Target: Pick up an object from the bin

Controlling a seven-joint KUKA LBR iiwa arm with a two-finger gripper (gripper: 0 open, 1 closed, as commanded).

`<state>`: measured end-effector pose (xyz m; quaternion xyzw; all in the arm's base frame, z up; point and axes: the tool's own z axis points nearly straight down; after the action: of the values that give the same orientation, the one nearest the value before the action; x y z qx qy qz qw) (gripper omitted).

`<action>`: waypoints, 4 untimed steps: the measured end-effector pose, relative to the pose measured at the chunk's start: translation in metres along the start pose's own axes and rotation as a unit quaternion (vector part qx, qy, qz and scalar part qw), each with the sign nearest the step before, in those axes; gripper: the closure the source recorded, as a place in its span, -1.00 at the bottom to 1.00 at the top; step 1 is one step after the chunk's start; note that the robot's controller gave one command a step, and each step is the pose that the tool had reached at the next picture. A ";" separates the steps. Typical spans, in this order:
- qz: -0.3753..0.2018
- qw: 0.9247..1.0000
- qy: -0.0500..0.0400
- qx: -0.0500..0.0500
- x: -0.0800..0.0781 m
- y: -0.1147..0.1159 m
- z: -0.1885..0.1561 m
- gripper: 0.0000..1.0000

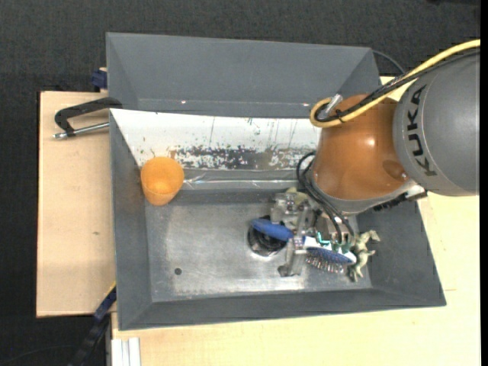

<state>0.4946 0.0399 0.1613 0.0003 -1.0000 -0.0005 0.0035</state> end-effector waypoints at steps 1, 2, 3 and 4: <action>-0.021 1.000 0.000 0.002 -0.022 -0.096 0.094 -1.00; -0.021 1.000 -0.003 0.000 -0.022 -0.095 0.094 -1.00; -0.021 1.000 -0.004 0.000 -0.023 -0.094 0.093 -1.00; -0.020 1.000 -0.005 0.000 -0.024 -0.094 0.092 -1.00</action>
Offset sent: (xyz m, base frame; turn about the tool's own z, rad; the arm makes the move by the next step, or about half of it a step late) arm 0.0225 -0.0916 -0.0913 -0.0485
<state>0.5181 -0.0537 0.0685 0.0206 -0.9998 -0.0006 -0.0016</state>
